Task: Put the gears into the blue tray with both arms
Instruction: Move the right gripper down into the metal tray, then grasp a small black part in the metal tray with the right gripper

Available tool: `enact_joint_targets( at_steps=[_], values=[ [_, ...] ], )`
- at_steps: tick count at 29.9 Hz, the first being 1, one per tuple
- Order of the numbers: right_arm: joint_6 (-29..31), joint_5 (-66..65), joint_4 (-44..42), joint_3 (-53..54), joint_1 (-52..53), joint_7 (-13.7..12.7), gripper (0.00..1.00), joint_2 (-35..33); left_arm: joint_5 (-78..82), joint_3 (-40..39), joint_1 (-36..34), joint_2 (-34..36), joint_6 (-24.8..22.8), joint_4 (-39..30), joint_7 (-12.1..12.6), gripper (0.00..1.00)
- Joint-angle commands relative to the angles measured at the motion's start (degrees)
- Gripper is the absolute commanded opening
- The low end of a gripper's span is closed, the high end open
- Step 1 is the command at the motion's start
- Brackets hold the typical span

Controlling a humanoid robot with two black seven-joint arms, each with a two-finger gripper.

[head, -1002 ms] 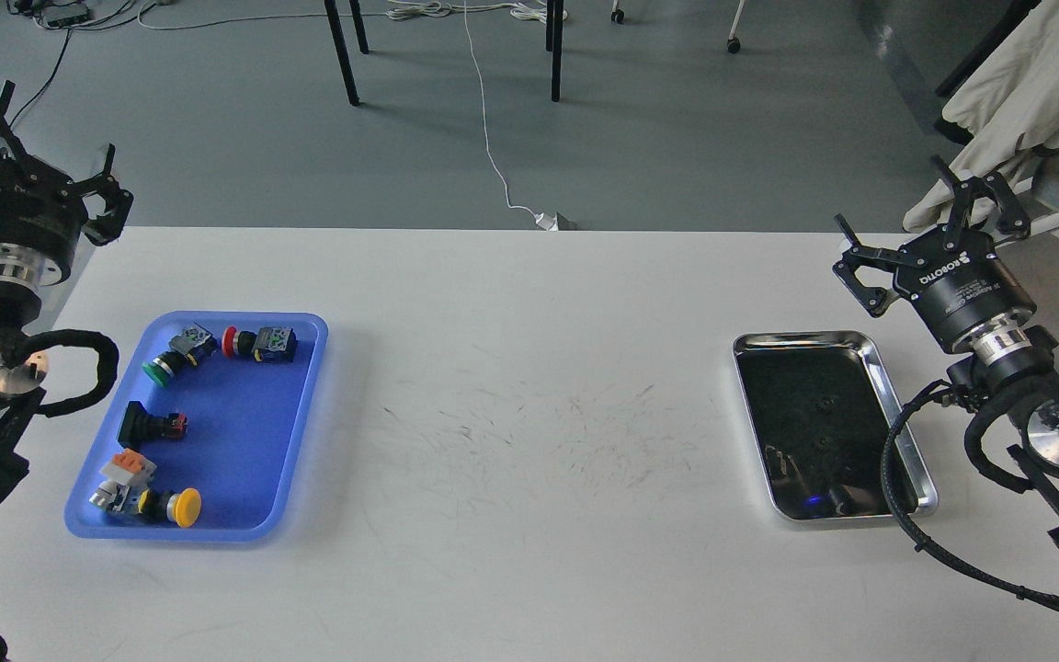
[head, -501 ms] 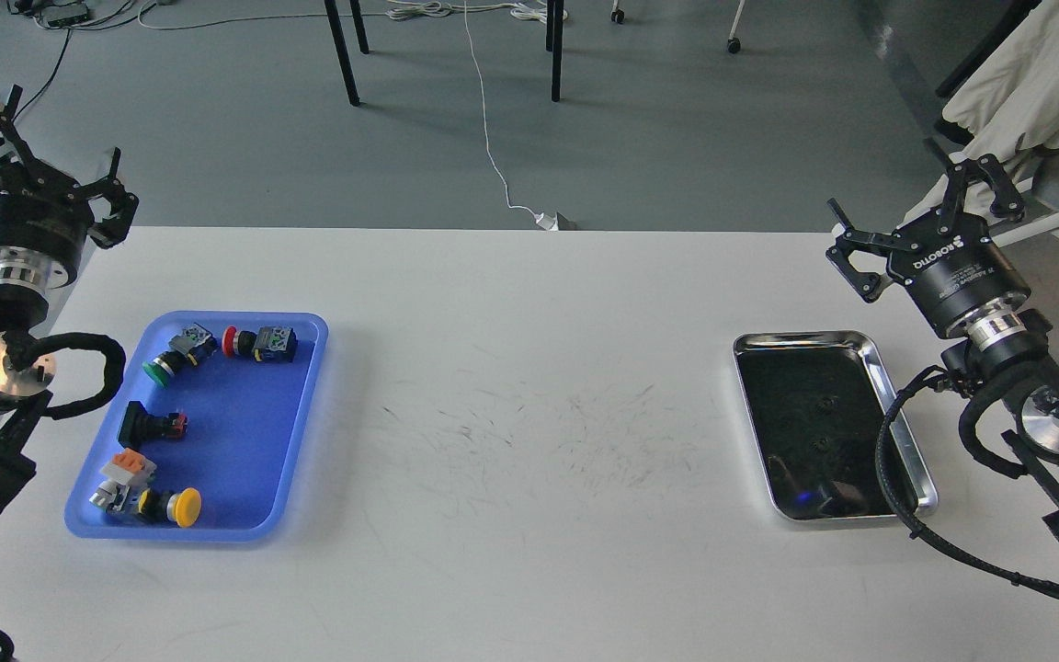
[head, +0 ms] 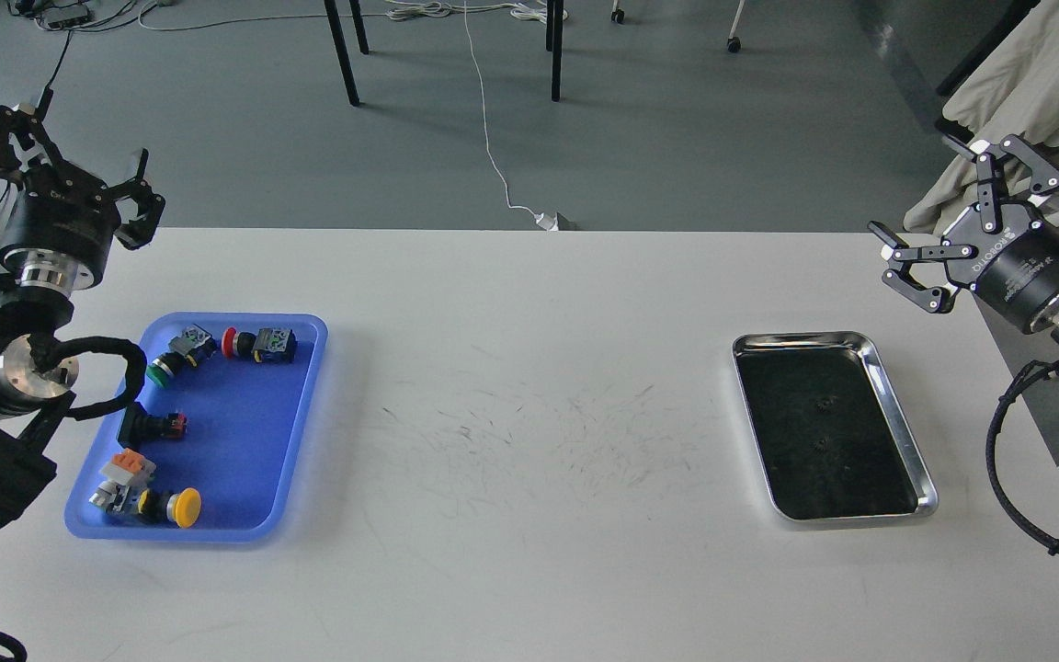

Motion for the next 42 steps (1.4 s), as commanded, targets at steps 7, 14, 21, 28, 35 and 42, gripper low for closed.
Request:
enact_joint_targets(
  at_steps=[7, 14, 21, 28, 35, 42],
  values=[
    [0.01, -24.07, 13.36, -21.0, 15.13, -3.75, 0.99, -16.57, 0.46, 0.2, 0.34, -0.25, 0.1, -0.48, 0.04, 0.98],
    [-0.42, -41.91, 18.47, -27.42, 16.28, -5.33, 0.99, -19.84, 0.46, 0.11, 0.34, 0.28, 0.62, -1.62, -0.13, 0.98],
    [-0.6, -50.72, 17.77, -30.85, 17.77, -8.5, 0.99, -16.5, 0.46, 0.2, 0.52, 0.89, 1.5, -2.85, -0.13, 0.98],
    [-0.6, -53.45, 10.75, -45.68, 27.6, -10.0, 0.98, -8.69, 0.46, 0.2, 1.31, 0.98, 1.59, -2.94, -0.22, 0.98],
    [-0.6, -53.53, 1.44, -55.46, 33.95, -10.0, 0.98, 1.06, 0.46, 0.2, 1.75, 2.21, 1.5, -2.94, -0.57, 0.98],
    [-0.69, -53.62, -4.81, -58.54, 34.12, -10.0, 0.98, 8.45, 0.55, 0.2, 1.75, 2.3, 1.5, -2.94, -0.75, 0.98]
  ],
)
